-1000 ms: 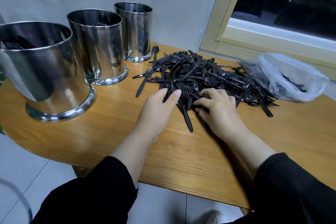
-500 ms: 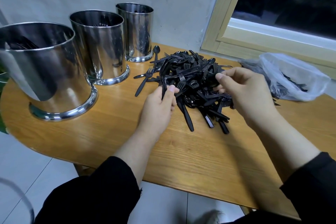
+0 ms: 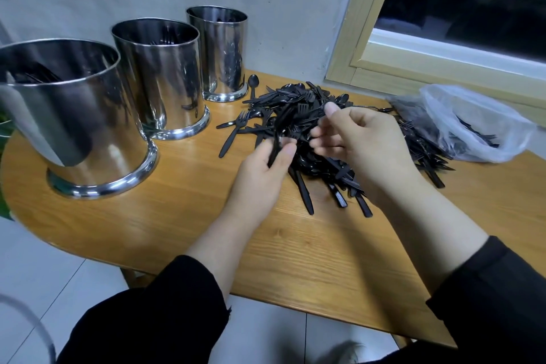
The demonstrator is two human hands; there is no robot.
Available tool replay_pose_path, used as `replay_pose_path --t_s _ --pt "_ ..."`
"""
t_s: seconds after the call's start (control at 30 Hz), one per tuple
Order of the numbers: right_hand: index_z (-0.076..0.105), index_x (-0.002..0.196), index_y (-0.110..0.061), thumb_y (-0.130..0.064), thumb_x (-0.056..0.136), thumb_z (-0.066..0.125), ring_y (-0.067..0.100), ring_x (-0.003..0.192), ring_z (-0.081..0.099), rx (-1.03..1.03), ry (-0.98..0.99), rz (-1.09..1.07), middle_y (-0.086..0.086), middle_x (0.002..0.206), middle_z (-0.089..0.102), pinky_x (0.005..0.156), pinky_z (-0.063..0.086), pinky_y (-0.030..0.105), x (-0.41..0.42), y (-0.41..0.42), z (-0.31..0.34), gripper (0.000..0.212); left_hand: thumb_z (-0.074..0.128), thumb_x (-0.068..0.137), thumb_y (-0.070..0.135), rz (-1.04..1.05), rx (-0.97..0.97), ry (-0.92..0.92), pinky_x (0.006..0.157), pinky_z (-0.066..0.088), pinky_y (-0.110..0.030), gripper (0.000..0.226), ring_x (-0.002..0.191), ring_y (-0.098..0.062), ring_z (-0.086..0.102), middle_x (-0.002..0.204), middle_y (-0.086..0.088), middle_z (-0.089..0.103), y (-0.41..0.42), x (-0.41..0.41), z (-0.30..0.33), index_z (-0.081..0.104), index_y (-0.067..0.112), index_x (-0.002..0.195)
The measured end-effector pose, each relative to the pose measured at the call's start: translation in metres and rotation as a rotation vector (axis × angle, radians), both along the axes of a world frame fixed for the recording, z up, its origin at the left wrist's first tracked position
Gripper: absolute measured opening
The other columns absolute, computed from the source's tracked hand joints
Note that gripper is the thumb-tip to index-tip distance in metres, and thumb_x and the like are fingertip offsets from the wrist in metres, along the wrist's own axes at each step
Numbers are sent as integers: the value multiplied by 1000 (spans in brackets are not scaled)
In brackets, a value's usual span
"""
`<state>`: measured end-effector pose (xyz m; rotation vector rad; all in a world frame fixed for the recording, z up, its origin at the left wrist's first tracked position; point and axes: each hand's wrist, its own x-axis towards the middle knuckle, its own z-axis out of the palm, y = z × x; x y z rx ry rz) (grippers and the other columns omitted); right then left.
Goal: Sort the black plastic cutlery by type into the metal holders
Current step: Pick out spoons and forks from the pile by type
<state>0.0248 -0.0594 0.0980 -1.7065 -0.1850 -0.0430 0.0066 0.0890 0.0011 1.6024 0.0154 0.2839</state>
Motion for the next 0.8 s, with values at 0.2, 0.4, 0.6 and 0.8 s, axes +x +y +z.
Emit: replay_pose_path --t_s 0.2,0.4,0.6,0.8 --pt "70 88 -27 -38 98 61 5 58 55 -724 -156 -129 -4 75 66 59 42 26 20 -24 -40 17 62 102 38 180 -373 94 44 27 -27 37 47 -14 35 56 6 40 11 4 2 47 22 72" --pt "69 119 -22 -35 96 65 25 110 57 -1065 -291 -75 -1 112 63 94 46 43 46 -19 -63 27 57 105 35 129 -420 105 41 21 -25 31 42 -14 26 54 2 33 11 3 6 48 18 81" --pt "70 114 -21 -32 98 61 29 106 57 -1248 -249 -144 2 109 63 86 37 42 57 -11 -64 22 53 107 32 95 -383 99 42 22 -26 21 41 -15 28 53 2 34 11 0 6 59 14 100" --pt "71 102 -21 -31 89 68 25 97 63 -1092 -212 -170 -1 100 67 89 50 43 45 -16 -54 16 48 109 36 103 -328 101 45 32 -30 32 45 -19 39 54 0 39 9 2 4 57 11 91"
